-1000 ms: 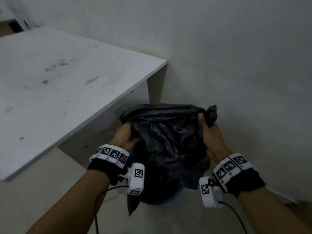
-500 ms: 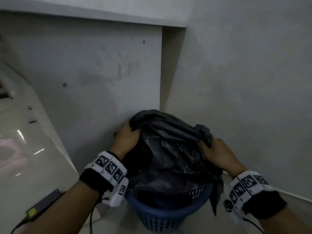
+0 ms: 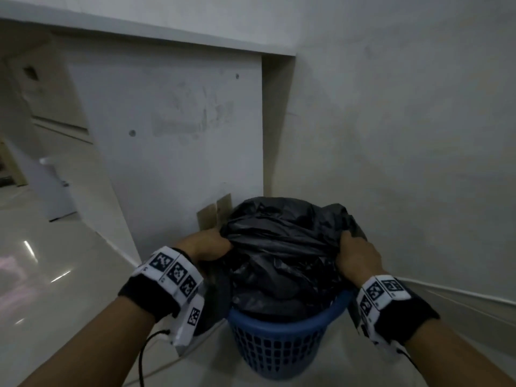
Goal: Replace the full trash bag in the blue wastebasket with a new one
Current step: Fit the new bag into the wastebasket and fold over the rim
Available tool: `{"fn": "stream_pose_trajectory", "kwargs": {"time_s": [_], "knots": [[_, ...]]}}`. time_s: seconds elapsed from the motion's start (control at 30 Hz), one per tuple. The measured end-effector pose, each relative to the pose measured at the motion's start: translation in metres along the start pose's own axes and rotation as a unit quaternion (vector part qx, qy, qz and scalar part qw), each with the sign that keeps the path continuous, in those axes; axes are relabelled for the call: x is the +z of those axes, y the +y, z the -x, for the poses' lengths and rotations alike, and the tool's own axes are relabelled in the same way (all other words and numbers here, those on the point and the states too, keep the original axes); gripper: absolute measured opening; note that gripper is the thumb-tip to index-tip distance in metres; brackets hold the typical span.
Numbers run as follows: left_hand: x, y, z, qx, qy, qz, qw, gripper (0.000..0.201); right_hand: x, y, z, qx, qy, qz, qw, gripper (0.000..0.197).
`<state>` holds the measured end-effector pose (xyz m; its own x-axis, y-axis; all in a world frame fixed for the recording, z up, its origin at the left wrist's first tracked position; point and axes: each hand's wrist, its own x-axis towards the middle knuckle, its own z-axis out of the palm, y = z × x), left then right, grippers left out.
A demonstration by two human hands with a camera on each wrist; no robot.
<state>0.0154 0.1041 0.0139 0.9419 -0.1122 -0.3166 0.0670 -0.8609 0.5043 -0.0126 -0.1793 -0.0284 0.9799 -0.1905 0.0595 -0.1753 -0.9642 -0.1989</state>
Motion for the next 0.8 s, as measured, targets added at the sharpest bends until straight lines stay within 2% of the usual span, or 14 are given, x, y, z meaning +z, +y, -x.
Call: {"fn": "stream_pose_trajectory", "kwargs": {"time_s": [0.07,0.13,0.27,0.33,0.4,0.5,0.53,0.57,0.63,0.67,0.7,0.73,0.77,0.8], "knots": [[0.001,0.004,0.003,0.018,0.029,0.063,0.997,0.023,-0.005,-0.003,0.005,-0.011,0.03,0.017,0.999,0.033],[-0.002,0.011,0.007,0.056,0.05,0.204,0.976,0.015,-0.012,-0.004,0.006,-0.026,0.068,-0.019,0.997,0.031],[-0.012,0.036,0.016,0.127,0.071,0.489,0.86,0.013,-0.045,-0.013,-0.002,-0.074,0.194,-0.25,0.946,0.022],[-0.017,0.051,0.02,0.135,0.078,0.563,0.812,0.023,-0.061,-0.025,-0.006,-0.088,0.189,-0.382,0.9,0.029],[-0.02,0.059,0.021,0.142,0.116,0.591,0.785,0.025,-0.066,-0.039,-0.006,-0.092,0.146,-0.541,0.823,0.037],[-0.02,0.058,0.01,0.155,0.168,0.604,0.764,0.028,-0.054,-0.054,-0.007,-0.061,0.053,-0.775,0.627,0.034],[-0.018,0.056,0.006,0.154,0.18,0.614,0.753,0.03,-0.045,-0.057,-0.009,-0.054,0.024,-0.814,0.578,0.033],[-0.014,0.055,0.006,0.15,0.183,0.622,0.747,0.03,-0.036,-0.058,-0.011,-0.048,0.0,-0.833,0.552,0.034],[0.001,0.052,0.001,0.131,0.168,0.625,0.751,0.032,-0.016,-0.059,-0.012,-0.023,-0.042,-0.819,0.572,0.035],[0.013,0.049,0.0,0.116,0.136,0.616,0.767,0.031,-0.006,-0.056,-0.012,-0.01,-0.066,-0.775,0.628,0.035],[0.025,0.046,0.001,0.089,0.086,0.596,0.793,0.03,0.001,-0.051,-0.01,-0.01,-0.088,-0.684,0.724,0.034],[0.036,0.041,0.002,0.062,0.027,0.545,0.836,0.031,0.006,-0.045,-0.008,-0.022,-0.121,-0.534,0.836,0.034],[0.045,0.035,0.0,0.035,-0.028,0.447,0.893,0.035,0.009,-0.039,-0.006,-0.036,-0.163,-0.349,0.922,0.035],[0.051,0.026,-0.004,0.015,-0.064,0.314,0.947,0.04,0.012,-0.032,-0.003,-0.048,-0.197,-0.186,0.961,0.036]]}}
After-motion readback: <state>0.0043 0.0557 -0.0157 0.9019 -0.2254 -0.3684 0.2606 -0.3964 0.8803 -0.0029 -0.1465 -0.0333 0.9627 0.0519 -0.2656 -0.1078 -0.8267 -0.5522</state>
